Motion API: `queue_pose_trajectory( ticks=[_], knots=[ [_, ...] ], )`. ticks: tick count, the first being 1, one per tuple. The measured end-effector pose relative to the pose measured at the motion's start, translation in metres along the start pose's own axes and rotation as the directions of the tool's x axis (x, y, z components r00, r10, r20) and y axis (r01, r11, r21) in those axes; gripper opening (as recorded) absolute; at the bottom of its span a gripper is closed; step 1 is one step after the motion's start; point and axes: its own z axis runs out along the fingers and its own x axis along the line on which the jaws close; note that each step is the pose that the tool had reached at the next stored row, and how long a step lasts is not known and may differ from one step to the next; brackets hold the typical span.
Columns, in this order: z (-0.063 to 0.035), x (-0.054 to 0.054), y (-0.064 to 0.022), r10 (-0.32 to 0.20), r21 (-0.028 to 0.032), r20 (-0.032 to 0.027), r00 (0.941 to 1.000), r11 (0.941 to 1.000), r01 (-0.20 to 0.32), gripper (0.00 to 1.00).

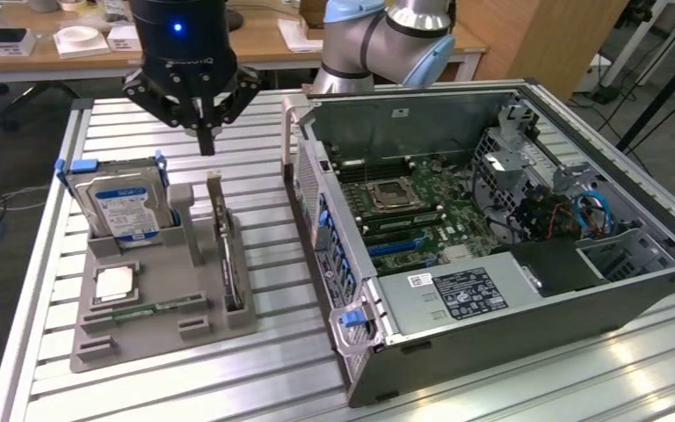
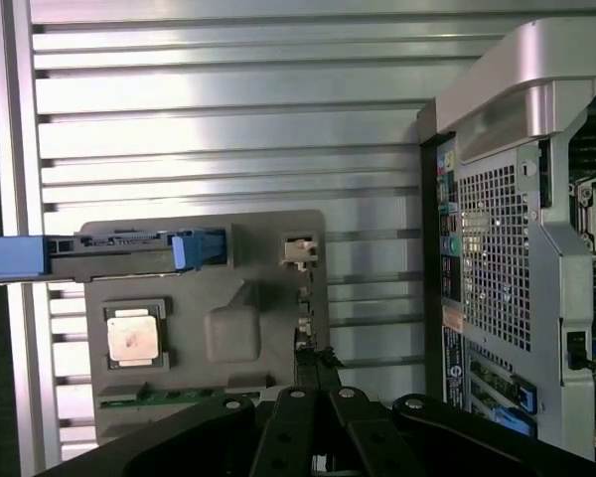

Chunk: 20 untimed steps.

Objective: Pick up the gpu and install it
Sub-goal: 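Reach for the gpu, then pick up the gpu and move the gpu toward the slot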

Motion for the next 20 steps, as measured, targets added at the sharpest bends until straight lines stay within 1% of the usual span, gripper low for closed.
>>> queue_pose_trajectory(
  ticks=[20],
  knots=[
    [-0.0001, 0.0049, -0.0004, 0.0, 0.0, 0.0001, 1.0, 1.0, 0.0, 0.11]
  ],
)
